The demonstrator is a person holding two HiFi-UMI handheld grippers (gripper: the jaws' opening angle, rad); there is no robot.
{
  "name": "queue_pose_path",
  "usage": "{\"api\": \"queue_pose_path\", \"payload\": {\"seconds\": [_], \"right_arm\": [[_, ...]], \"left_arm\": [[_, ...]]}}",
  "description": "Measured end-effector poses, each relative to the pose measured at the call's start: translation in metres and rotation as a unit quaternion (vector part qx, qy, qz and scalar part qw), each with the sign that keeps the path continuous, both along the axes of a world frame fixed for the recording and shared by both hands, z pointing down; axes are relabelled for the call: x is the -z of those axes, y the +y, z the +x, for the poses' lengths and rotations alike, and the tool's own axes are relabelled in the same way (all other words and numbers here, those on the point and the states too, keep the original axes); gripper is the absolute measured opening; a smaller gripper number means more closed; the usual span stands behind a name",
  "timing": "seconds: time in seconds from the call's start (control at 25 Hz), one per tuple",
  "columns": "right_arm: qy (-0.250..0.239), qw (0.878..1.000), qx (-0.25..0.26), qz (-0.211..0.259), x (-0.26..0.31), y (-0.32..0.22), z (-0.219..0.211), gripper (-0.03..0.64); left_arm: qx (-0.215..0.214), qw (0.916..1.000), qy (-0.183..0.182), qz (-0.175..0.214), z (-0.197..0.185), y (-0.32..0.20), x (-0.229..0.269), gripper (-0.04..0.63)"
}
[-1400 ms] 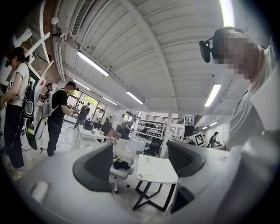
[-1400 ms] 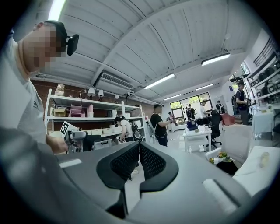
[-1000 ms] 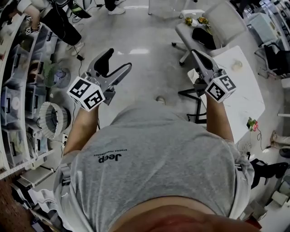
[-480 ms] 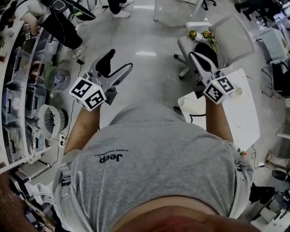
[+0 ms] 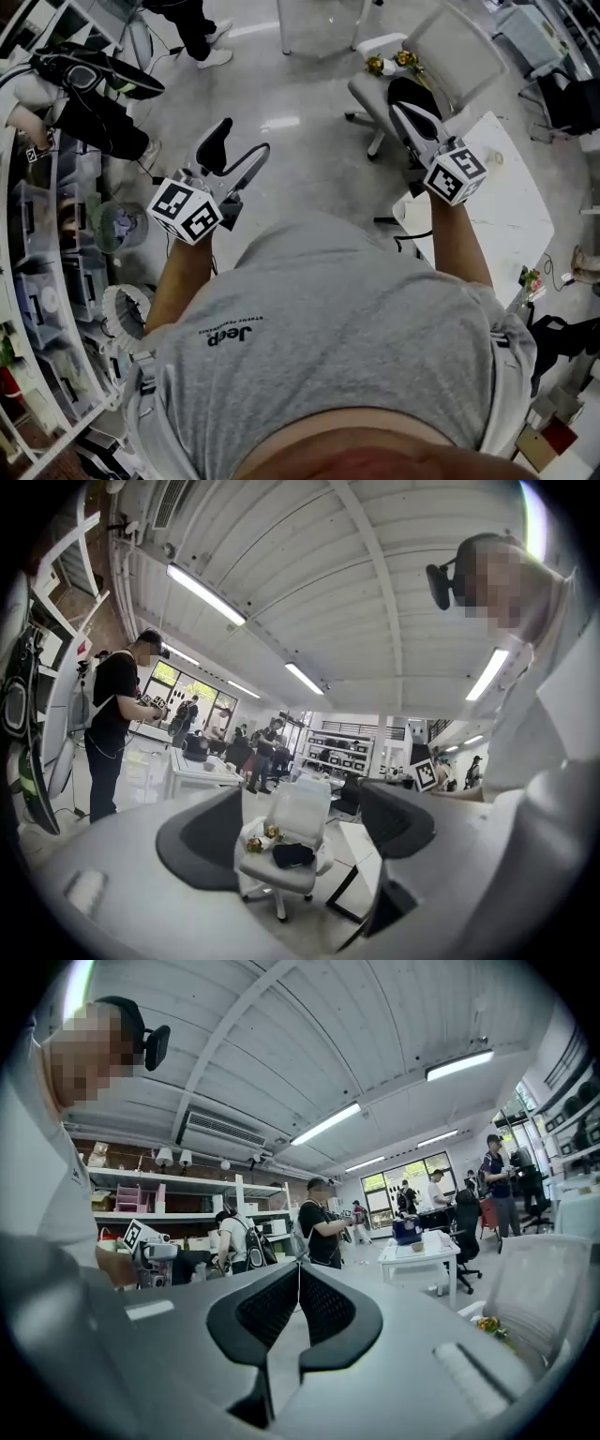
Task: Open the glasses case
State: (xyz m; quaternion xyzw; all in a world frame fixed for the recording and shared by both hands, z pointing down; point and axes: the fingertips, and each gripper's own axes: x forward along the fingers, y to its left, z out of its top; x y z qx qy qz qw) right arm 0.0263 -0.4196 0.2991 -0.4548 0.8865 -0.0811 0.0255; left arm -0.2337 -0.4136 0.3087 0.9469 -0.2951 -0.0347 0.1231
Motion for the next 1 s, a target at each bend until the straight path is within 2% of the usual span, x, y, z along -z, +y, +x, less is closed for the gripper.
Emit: {"api": "queue_pose_path", "payload": {"seconds": [0.12, 0.24, 0.36, 0.56, 0.72, 0.84, 1.0], "right_arm": [[0.000, 0.999, -0.037, -0.005, 0.001, 0.001, -0.005, 0.006], [0.010, 0.999, -0.049, -0.003, -0.002, -0.002, -0.017, 0.006], [0.022, 0.998, -0.059, -0.001, -0.005, 0.007, -0.008, 0.006], [0.026, 0.994, -0.104, -0.009, -0.017, 0.041, 0.063, 0.006], [0.023, 0.989, -0.143, -0.010, -0.029, 0.070, 0.124, 0.006], [0.018, 0.984, -0.176, -0.018, -0.045, 0.091, 0.169, 0.006], [0.013, 0.976, -0.215, -0.038, -0.068, 0.121, 0.222, 0.006]], "left_arm": [[-0.032, 0.9995, -0.003, 0.006, -0.011, -0.012, 0.001, 0.422], [-0.053, 0.9985, -0.007, 0.005, -0.015, -0.024, -0.008, 0.422], [-0.081, 0.9966, -0.017, 0.001, 0.005, -0.027, -0.019, 0.422], [-0.144, 0.9887, -0.041, -0.008, 0.093, -0.015, -0.036, 0.422], [-0.195, 0.9786, -0.065, -0.014, 0.165, 0.004, -0.058, 0.422], [-0.240, 0.9662, -0.088, -0.031, 0.220, 0.023, -0.085, 0.422], [-0.309, 0.9425, -0.117, -0.051, 0.291, 0.057, -0.129, 0.422]]}}
